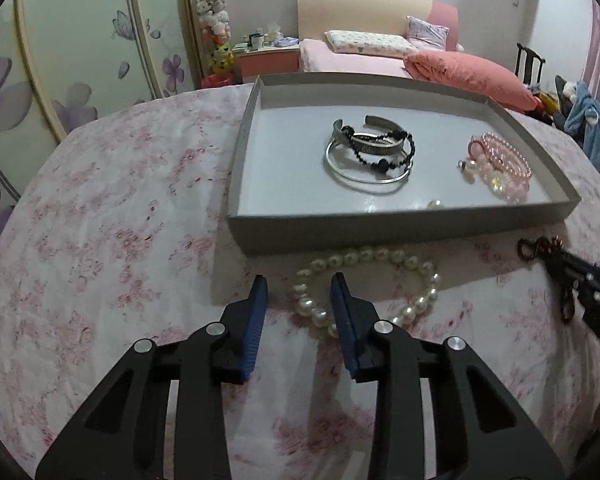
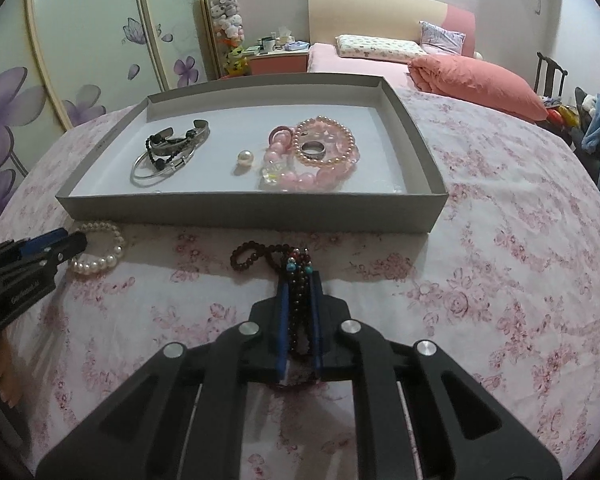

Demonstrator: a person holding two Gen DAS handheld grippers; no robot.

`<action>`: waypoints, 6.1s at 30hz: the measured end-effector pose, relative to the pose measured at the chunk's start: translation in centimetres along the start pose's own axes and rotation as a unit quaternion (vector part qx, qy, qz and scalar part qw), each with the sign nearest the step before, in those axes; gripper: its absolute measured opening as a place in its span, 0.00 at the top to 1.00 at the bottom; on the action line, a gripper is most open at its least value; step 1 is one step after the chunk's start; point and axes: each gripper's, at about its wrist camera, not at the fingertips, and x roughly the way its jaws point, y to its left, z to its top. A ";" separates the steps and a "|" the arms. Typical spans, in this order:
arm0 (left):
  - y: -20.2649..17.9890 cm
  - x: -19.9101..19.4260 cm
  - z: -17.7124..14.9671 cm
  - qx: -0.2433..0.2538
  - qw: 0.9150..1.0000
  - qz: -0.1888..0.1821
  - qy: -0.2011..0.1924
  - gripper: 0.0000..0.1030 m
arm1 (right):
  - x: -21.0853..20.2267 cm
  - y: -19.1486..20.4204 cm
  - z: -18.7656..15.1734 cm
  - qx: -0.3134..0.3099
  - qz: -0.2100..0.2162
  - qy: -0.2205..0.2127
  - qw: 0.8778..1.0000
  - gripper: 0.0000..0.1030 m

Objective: Organize jewelry

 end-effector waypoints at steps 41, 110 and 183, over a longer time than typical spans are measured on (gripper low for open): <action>1.3 -0.9 -1.4 0.024 1.000 -0.013 -0.009 0.90 | 0.0 0.0 -0.1 -0.001 0.000 0.000 1.000 0.89; -0.8 -10.0 1.7 -0.028 0.973 -0.102 -0.203 0.90 | -10.2 3.6 2.3 0.024 0.006 -0.263 0.965 0.91; 3.3 -13.2 -3.3 -0.061 0.973 -0.039 -0.221 0.04 | -13.8 3.6 -2.9 0.025 0.002 -0.230 0.973 0.04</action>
